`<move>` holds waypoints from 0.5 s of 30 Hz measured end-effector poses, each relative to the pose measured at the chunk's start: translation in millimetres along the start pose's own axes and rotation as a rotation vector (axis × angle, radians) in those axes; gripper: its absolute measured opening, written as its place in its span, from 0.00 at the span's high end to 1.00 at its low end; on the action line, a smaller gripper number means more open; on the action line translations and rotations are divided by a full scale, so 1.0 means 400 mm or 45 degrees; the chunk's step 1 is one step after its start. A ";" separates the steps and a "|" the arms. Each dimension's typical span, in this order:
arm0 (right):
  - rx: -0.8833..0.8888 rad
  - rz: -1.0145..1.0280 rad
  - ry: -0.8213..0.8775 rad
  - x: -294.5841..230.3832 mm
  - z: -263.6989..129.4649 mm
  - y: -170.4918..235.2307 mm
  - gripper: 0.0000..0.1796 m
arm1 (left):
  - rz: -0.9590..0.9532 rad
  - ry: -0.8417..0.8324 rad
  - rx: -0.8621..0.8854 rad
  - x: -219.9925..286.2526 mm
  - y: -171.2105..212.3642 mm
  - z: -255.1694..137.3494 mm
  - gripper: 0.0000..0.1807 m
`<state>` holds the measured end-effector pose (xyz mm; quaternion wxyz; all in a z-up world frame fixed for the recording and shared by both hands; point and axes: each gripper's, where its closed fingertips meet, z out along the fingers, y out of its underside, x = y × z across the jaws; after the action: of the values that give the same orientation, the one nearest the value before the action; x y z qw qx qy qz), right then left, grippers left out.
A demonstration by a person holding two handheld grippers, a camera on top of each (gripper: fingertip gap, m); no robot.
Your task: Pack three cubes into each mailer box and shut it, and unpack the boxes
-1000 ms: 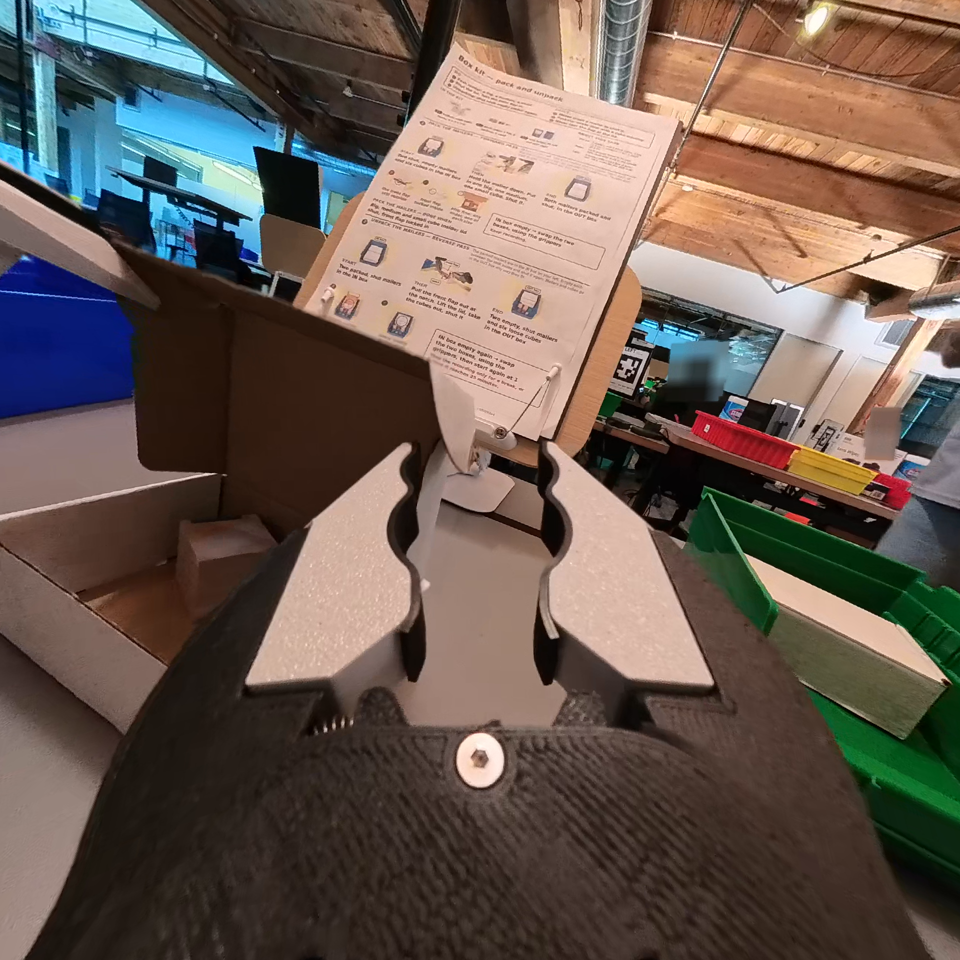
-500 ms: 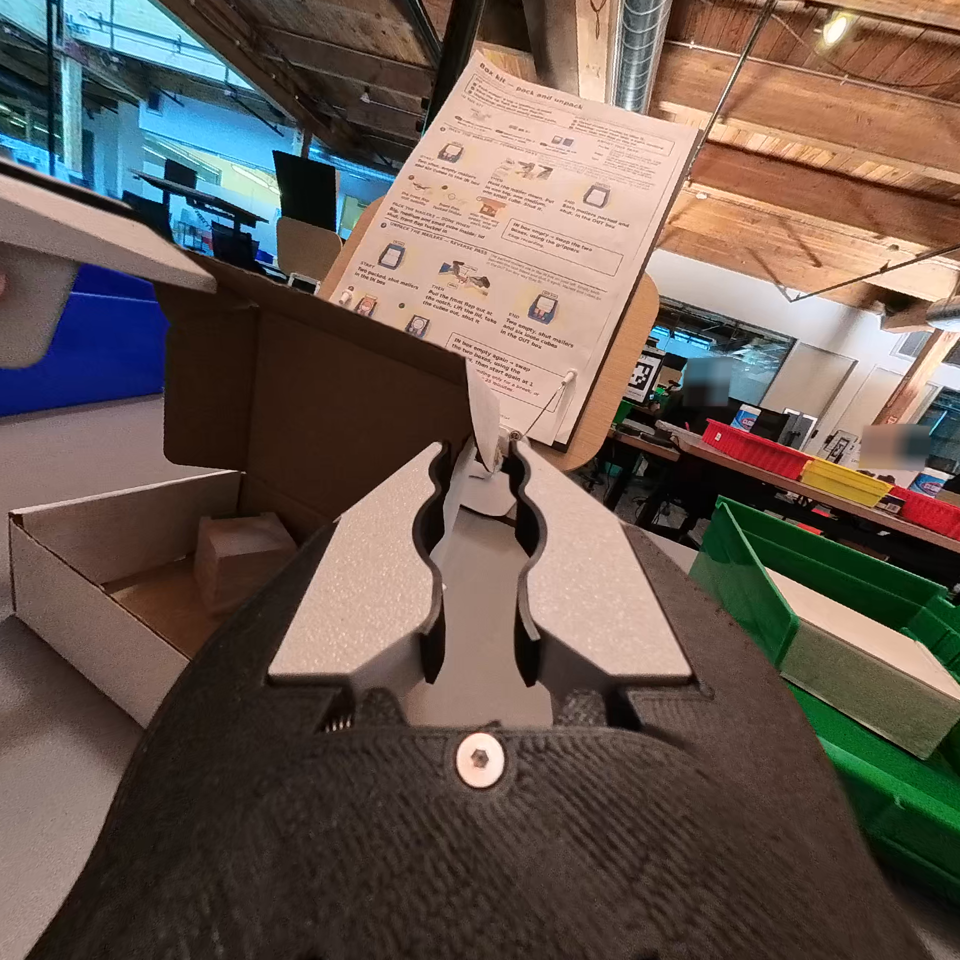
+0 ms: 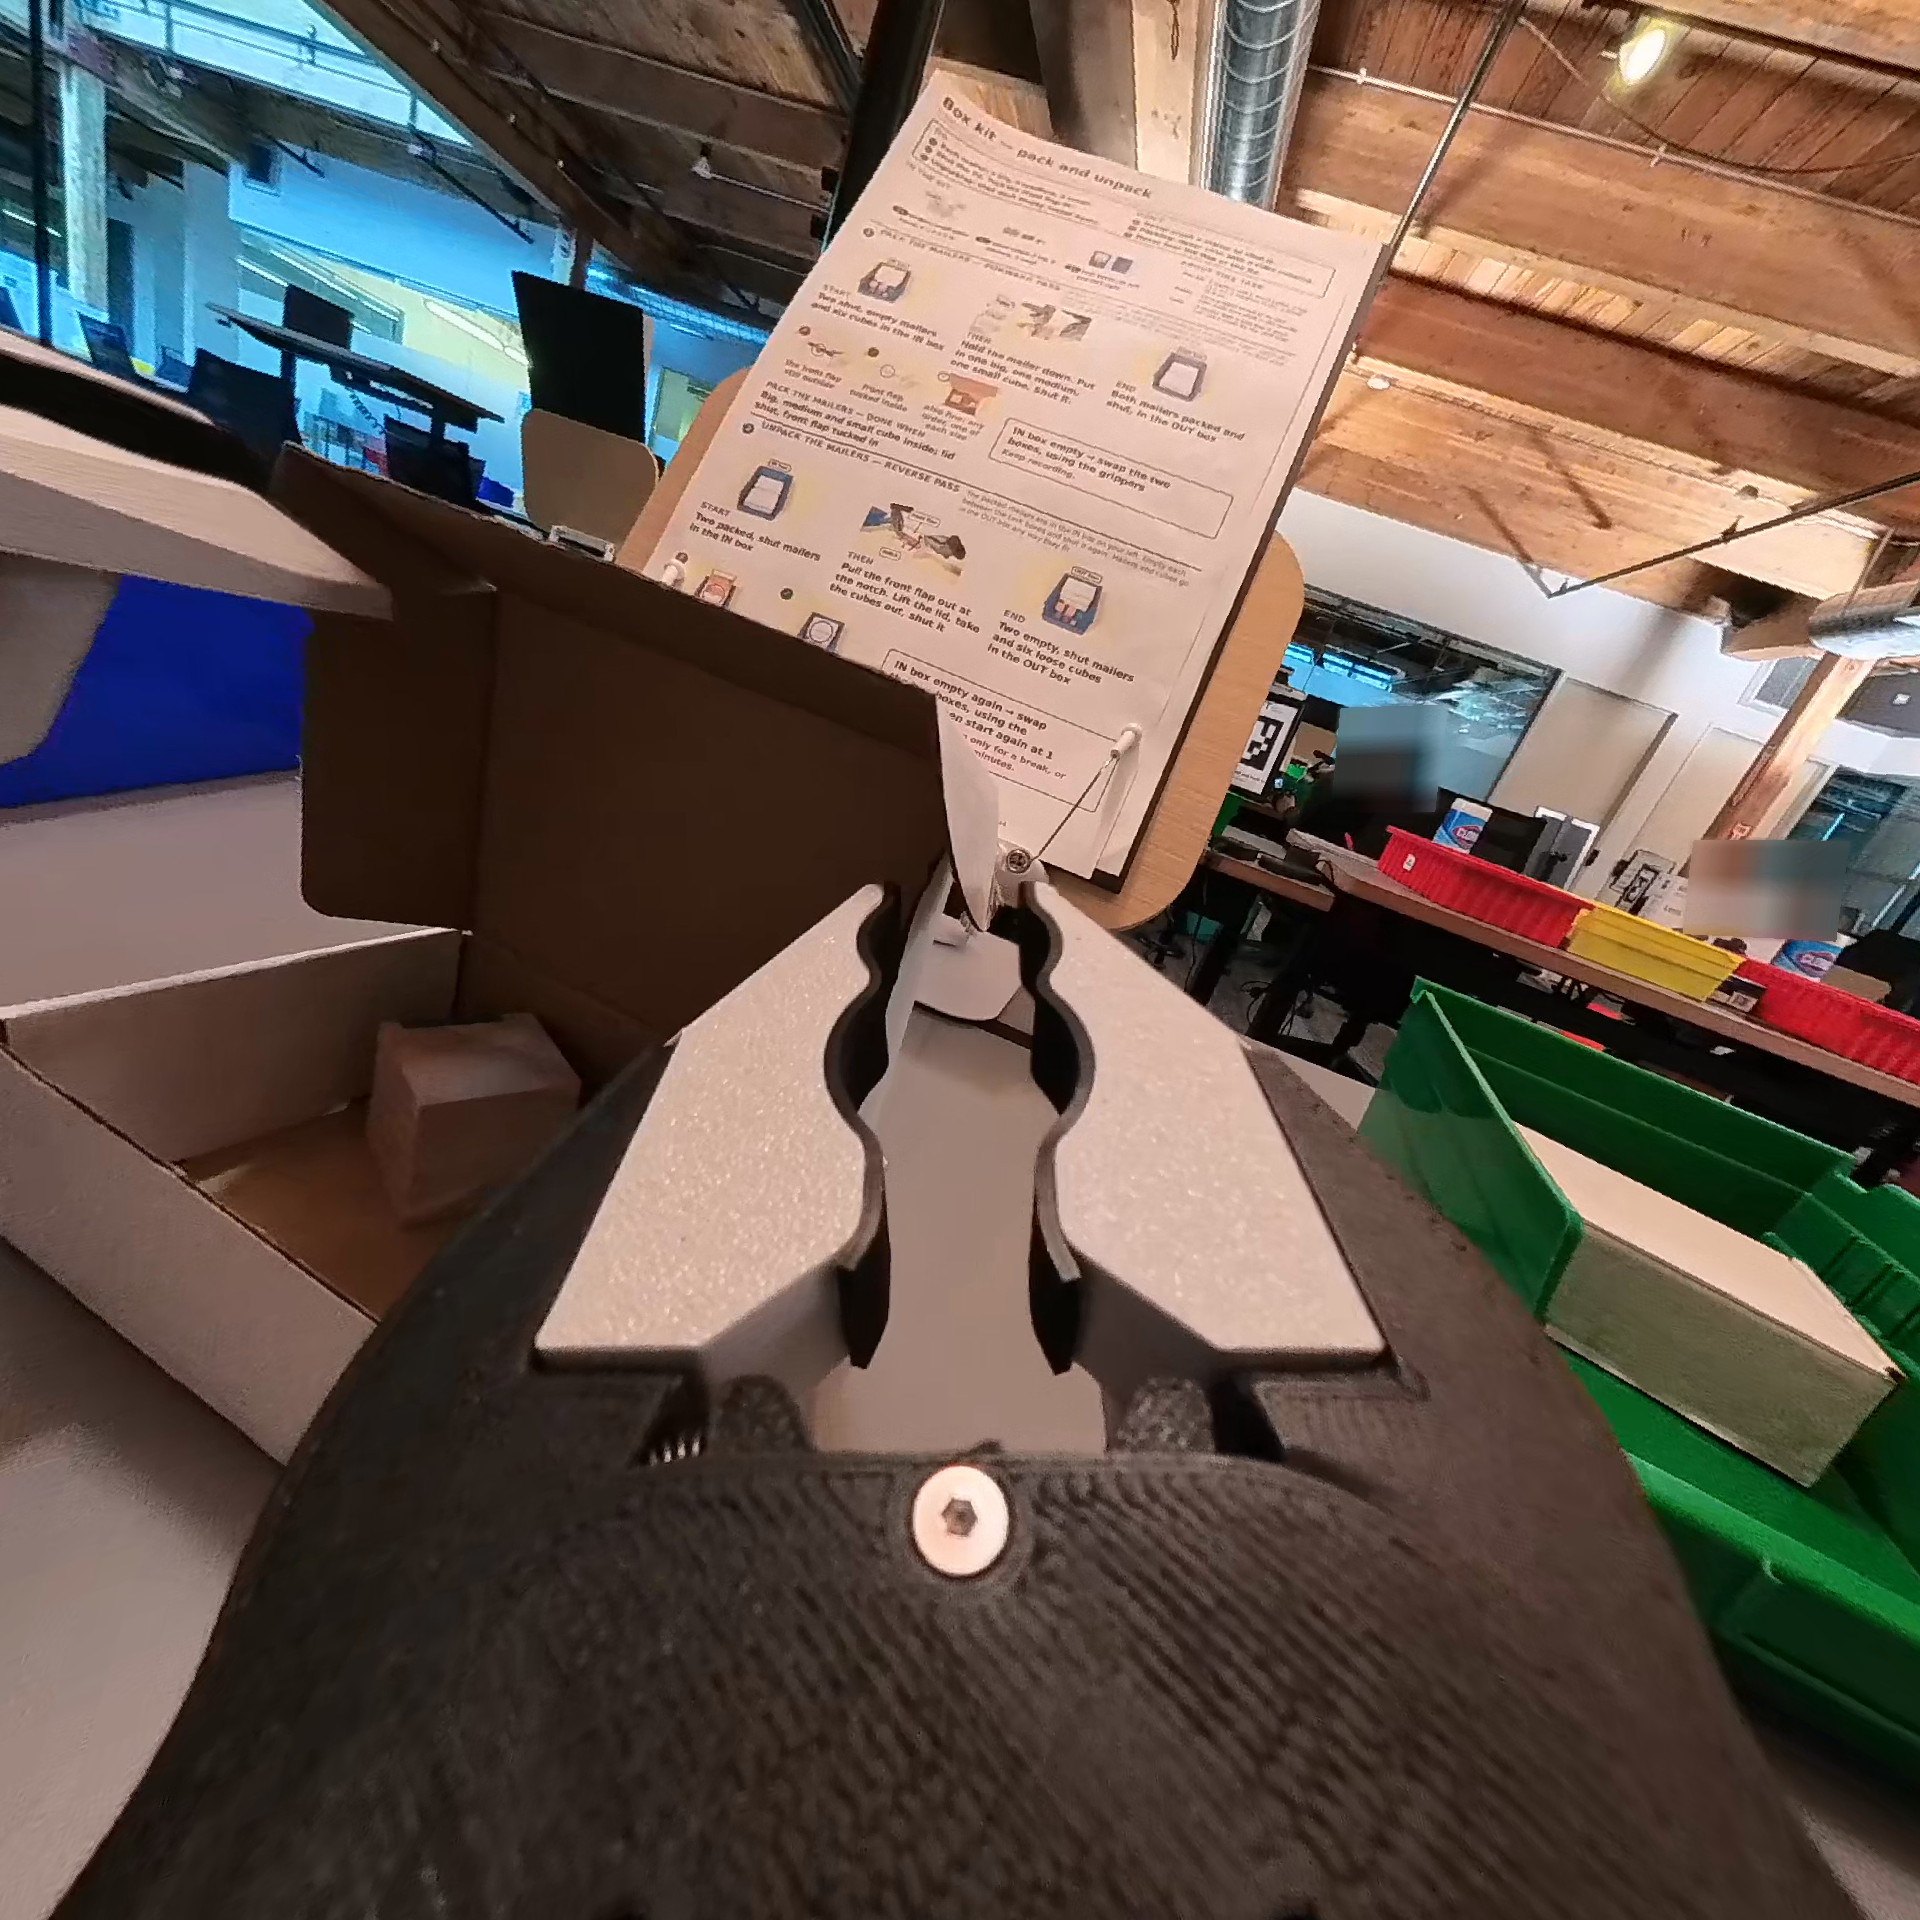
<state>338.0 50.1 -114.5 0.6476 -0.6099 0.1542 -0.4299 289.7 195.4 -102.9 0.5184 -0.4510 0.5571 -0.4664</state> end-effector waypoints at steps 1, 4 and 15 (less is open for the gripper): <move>0.002 -0.002 0.001 0.000 0.000 -0.001 0.88 | -0.003 -0.002 0.006 -0.001 -0.004 -0.002 0.74; 0.019 0.008 -0.019 -0.008 -0.002 -0.002 0.89 | -0.018 0.014 0.010 0.002 -0.009 -0.004 0.78; 0.004 0.071 -0.046 -0.008 -0.005 0.007 0.91 | 0.043 0.029 -0.049 0.004 -0.003 -0.017 0.87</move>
<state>335.6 50.8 -118.4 0.6631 -0.6119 0.1588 -0.4008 282.9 193.9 -101.8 0.5110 -0.4461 0.5793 -0.4520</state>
